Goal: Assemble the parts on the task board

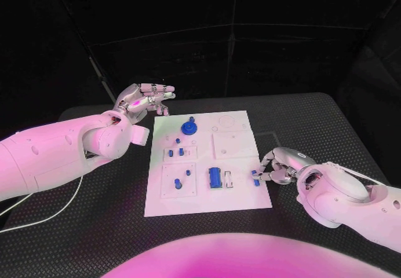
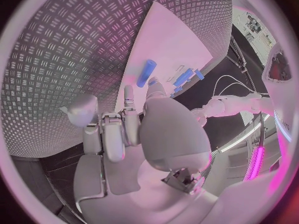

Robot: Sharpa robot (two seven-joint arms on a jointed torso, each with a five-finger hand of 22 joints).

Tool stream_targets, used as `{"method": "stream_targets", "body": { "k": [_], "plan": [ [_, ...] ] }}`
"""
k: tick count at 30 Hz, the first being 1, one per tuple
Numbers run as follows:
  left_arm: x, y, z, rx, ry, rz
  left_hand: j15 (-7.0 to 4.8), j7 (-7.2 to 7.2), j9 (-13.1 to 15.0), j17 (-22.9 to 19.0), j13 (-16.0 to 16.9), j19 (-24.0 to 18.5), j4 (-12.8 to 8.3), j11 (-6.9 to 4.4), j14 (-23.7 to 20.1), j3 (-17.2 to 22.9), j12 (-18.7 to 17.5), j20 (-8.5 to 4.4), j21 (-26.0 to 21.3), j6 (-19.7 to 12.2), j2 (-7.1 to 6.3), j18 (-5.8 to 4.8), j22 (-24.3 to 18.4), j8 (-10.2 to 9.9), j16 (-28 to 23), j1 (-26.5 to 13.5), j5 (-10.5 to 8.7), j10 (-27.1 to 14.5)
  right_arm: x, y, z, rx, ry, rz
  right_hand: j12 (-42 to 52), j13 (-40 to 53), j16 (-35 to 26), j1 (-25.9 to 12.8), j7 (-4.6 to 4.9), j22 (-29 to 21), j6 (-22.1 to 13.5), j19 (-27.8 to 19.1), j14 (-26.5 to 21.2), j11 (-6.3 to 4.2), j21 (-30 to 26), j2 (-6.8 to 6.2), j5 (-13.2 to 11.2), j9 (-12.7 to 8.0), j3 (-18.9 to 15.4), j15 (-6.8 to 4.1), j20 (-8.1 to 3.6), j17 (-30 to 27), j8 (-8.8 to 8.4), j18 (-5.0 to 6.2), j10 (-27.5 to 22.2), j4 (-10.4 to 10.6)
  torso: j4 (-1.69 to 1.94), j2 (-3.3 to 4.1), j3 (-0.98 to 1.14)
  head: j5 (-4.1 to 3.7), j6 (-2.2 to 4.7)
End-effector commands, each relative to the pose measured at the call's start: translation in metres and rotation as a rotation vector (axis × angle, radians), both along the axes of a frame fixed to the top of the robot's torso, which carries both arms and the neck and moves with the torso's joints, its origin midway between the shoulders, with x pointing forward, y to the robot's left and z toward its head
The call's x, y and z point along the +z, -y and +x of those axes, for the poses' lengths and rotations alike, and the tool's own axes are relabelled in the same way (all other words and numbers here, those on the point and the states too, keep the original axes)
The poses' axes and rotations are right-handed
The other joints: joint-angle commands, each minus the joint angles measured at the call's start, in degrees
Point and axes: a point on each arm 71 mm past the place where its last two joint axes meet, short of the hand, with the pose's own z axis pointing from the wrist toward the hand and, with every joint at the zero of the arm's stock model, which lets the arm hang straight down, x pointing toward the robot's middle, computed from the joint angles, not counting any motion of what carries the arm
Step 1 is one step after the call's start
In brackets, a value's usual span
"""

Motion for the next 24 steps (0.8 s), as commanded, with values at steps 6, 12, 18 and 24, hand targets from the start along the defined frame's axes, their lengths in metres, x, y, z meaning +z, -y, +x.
{"method": "stream_targets", "body": {
  "k": [6,12,18,24],
  "plan": [
    [0.001,0.0,0.0,-0.006,0.003,-0.007,-0.01,-0.12,-0.1,-0.1,0.0,-0.3,-0.1,0.09,-0.6,-0.3,0.4,0.13,-0.2,-0.5,-0.09,0.81,-0.1,0.3,-0.1,-0.5,-0.09,-0.3,-0.005,-0.006,-0.004,0.033,-0.028,-0.022,0.3,3.9,-0.2,0.6,-0.31,0.2,1.9,0.1,5.7,-0.35,-0.2,0.05,0.3,0.1,-0.6,-0.19,-0.09,13.5,-0.15,-0.61,0.2,0.2,-0.09,0.04,-0.02,0.15,-0.01],
    [0.001,0.0,0.0,-0.007,0.003,-0.008,-0.01,-0.12,-0.1,-0.1,0.0,-0.3,-0.1,0.09,-0.6,-0.3,0.4,0.13,-0.2,-0.5,-0.09,0.81,-0.1,0.3,-0.1,-0.5,-0.09,-0.3,-0.009,-0.007,-0.005,0.046,-0.051,-0.039,0.3,3.9,-0.2,1.2,-0.74,0.3,3.1,0.2,5.7,-0.72,-0.2,0.31,0.4,0.3,-0.7,-0.5,-0.34,13.5,0.07,-0.62,0.2,0.1,0.0,0.05,-0.06,0.0,-0.01],
    [0.001,0.0,0.0,-0.008,0.003,-0.008,-0.01,-0.12,-0.1,-0.1,0.0,-0.3,-0.1,0.09,-0.6,-0.3,0.4,0.13,-0.2,-0.5,-0.09,0.81,-0.1,0.3,-0.1,-0.5,-0.09,-0.3,-0.013,-0.01,-0.002,0.057,-0.035,-0.061,0.2,4.0,-0.2,4.4,-1.06,0.4,3.3,0.2,5.7,-1.07,-0.2,1.2,0.8,0.5,0.4,-0.85,-0.68,13.5,-0.29,-0.63,0.2,-1.5,-0.03,0.07,0.0,0.01,-0.01],
    [0.001,0.0,0.0,-0.01,0.002,-0.008,-0.01,-0.12,-0.1,-0.1,0.0,-0.3,-0.1,0.09,-0.6,-0.3,0.4,0.13,-0.2,-0.5,-0.09,0.81,-0.1,0.3,-0.1,-0.5,-0.09,-0.3,-0.016,-0.016,0.003,0.092,0.007,-0.117,0.0,3.9,-0.2,8.6,-1.06,0.4,3.4,0.1,5.7,-1.15,-0.2,2.35,-3.4,0.4,2.7,-0.98,-0.93,13.5,-1.16,-0.67,0.1,-3.8,0.07,0.04,-0.01,0.18,-0.01]
  ]
}}
